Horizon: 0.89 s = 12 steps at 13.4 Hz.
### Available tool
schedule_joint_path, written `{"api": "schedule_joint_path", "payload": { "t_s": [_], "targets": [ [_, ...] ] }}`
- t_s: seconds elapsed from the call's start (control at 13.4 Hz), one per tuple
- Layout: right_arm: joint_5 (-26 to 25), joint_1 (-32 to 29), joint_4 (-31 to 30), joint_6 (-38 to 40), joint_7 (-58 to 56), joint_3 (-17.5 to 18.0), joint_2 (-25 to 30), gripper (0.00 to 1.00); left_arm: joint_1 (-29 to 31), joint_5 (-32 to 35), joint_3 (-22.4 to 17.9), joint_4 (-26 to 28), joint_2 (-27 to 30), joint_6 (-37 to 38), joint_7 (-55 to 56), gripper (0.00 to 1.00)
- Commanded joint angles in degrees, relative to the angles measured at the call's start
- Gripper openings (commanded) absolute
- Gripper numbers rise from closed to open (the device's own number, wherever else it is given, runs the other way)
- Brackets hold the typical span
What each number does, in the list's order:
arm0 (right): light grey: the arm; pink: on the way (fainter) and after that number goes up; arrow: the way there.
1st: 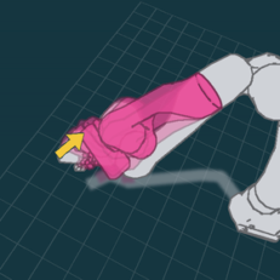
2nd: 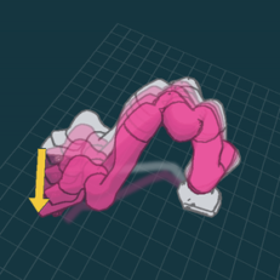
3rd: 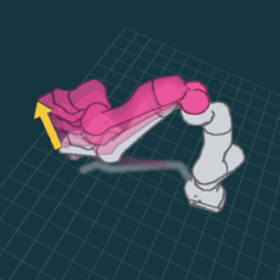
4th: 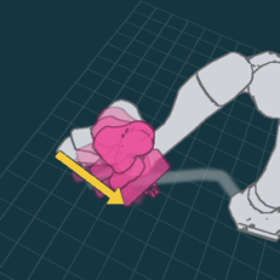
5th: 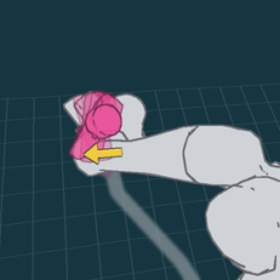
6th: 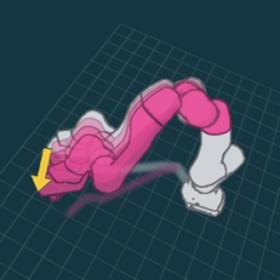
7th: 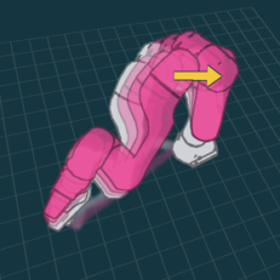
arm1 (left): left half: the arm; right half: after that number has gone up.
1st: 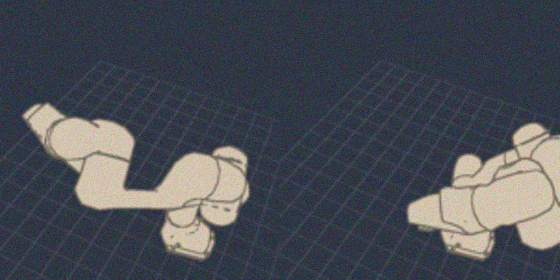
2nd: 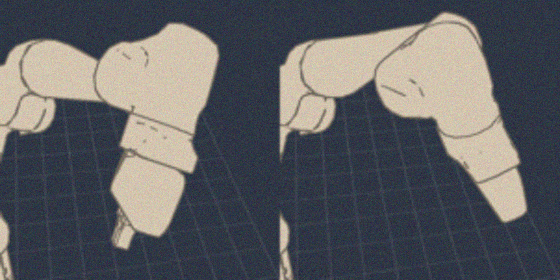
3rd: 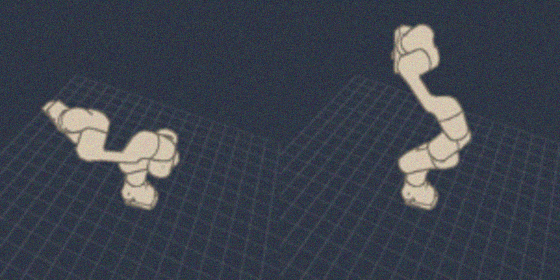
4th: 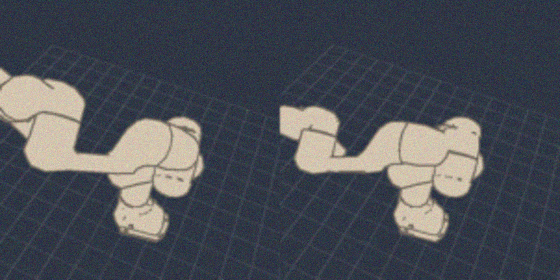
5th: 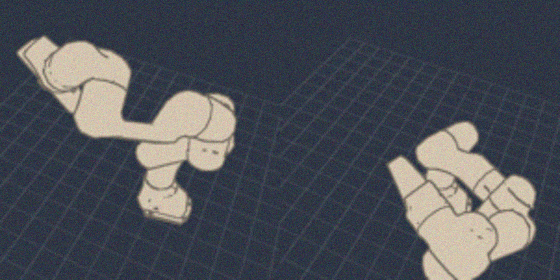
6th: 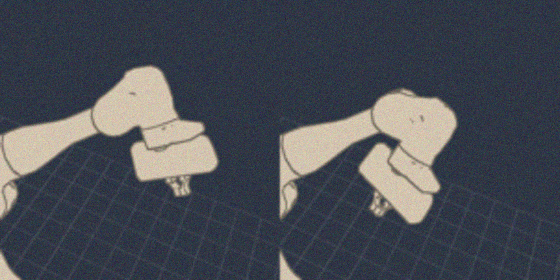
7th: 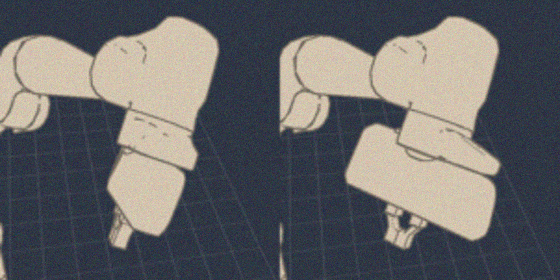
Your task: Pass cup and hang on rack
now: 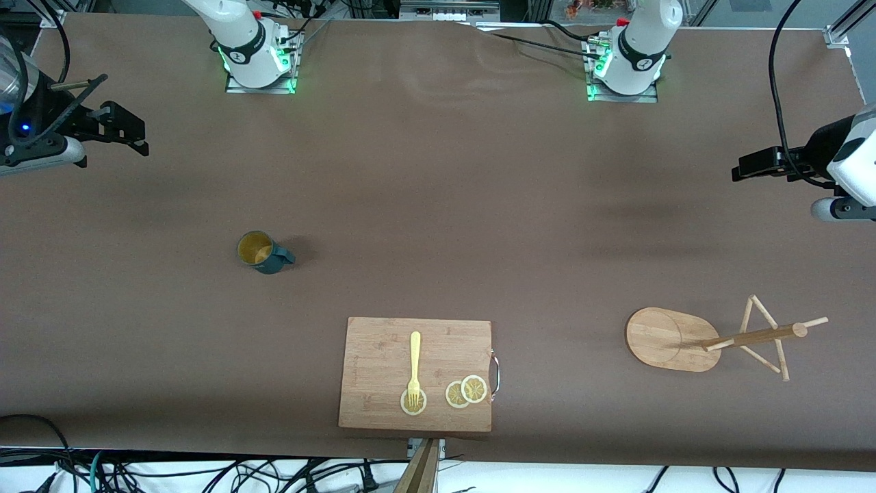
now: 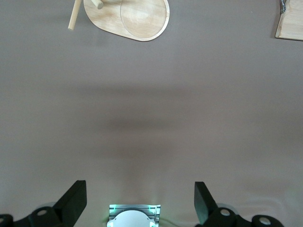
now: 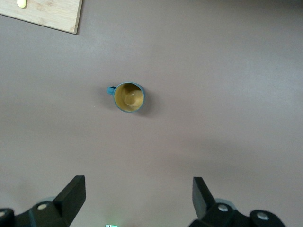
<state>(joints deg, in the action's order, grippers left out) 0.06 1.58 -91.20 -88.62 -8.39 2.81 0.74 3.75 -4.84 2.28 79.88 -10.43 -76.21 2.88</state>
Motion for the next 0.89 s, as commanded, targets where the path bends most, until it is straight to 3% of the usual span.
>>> {"api": "schedule_joint_path", "payload": {
  "t_s": [0.0,0.82],
  "targets": [
    [-0.41,-0.26,0.84,0.99,0.04,1.06,0.40,1.00,-0.41,1.15,-0.08,-1.83,-0.90,0.62,-0.06,1.00],
    [-1.73,-0.17,0.58,2.57,-4.27,0.44,-1.80,1.00,-0.41,1.15,0.00,-1.83,-0.90,0.62,-0.06,1.00]
  ]
}}
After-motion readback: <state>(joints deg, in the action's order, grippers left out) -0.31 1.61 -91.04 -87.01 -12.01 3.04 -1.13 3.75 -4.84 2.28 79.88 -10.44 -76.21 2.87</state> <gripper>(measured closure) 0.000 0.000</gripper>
